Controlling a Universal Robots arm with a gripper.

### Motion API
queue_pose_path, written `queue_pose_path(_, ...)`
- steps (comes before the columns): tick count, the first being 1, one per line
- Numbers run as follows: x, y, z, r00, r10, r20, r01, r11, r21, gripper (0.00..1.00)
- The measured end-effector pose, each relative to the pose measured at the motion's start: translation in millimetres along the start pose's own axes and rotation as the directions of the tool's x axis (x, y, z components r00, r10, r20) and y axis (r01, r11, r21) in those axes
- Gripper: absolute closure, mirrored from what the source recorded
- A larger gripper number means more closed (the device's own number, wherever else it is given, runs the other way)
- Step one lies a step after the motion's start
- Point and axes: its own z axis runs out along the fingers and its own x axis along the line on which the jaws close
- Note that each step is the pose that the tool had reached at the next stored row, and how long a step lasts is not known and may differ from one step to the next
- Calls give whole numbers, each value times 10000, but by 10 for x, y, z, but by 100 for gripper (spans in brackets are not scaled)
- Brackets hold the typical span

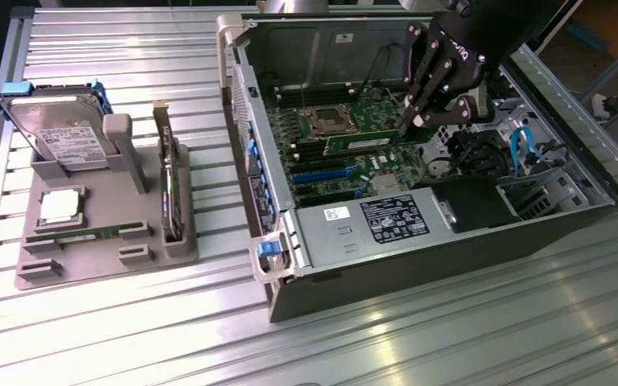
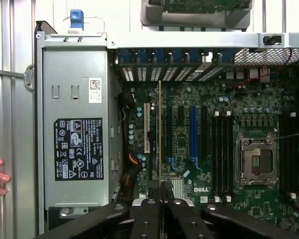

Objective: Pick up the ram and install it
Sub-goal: 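Pick up the ram and move it above insertion slot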

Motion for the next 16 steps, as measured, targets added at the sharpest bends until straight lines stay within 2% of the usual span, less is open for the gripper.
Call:
queue_pose_path(9,-29,-1,1,10000,0,0,0,10000,0,88)
queue_pose_path(16,-95,-5,3,10000,0,-1,0,10000,0,88)
